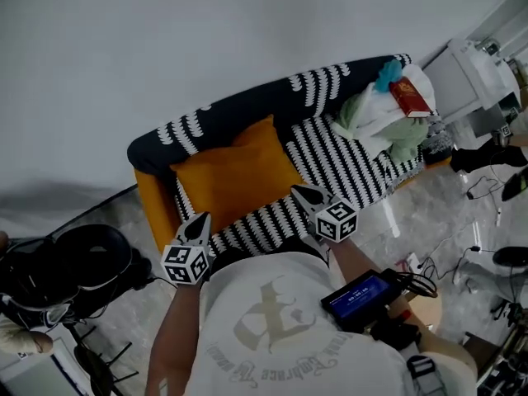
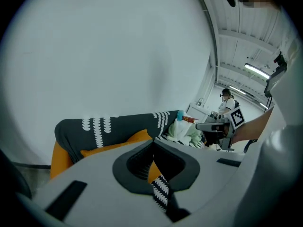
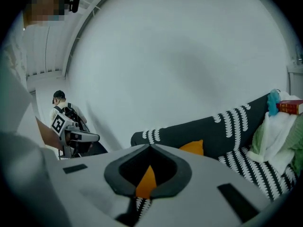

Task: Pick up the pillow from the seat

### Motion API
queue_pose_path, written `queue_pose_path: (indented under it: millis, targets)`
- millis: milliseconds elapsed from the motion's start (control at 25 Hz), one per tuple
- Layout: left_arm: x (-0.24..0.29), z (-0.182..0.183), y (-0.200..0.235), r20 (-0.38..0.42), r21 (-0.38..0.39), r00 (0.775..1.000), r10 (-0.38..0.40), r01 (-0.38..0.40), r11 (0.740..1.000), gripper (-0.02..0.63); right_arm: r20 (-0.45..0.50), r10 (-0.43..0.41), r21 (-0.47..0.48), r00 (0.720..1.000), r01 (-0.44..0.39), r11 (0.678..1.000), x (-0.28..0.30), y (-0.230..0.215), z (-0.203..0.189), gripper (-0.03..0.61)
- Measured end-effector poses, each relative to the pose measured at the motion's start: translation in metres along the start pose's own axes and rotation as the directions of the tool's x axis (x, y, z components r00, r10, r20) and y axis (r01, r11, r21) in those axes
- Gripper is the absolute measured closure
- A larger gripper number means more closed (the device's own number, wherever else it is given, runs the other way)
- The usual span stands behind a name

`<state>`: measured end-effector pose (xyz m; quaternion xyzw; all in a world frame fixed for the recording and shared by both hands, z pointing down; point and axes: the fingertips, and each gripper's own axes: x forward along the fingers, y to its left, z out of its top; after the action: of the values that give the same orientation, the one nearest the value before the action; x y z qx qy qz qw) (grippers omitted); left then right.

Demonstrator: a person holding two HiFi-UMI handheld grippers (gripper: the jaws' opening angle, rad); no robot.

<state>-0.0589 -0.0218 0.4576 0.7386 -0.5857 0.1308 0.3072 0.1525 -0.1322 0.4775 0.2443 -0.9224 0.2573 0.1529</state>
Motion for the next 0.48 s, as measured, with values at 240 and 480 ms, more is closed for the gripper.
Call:
queue_pose_path:
  millis: [240, 480]
  targets:
    - [0.015, -0.008, -0.008, 0.002, -0.047, 0.999, 0.035, -0.035, 0.998, 0.604, -0.081, 0.054, -0.029, 0.995, -0.057, 0.998, 0.014, -0.021, -0.018, 0.565]
    - [0.024, -0.029, 0.004, -0.041, -0.104, 0.997, 0.059, -0.063, 0.993, 0.604, -0.153, 0.063, -0.037, 0.986, -0.070, 0.997, 0.037, -0.037, -0.027, 0.565]
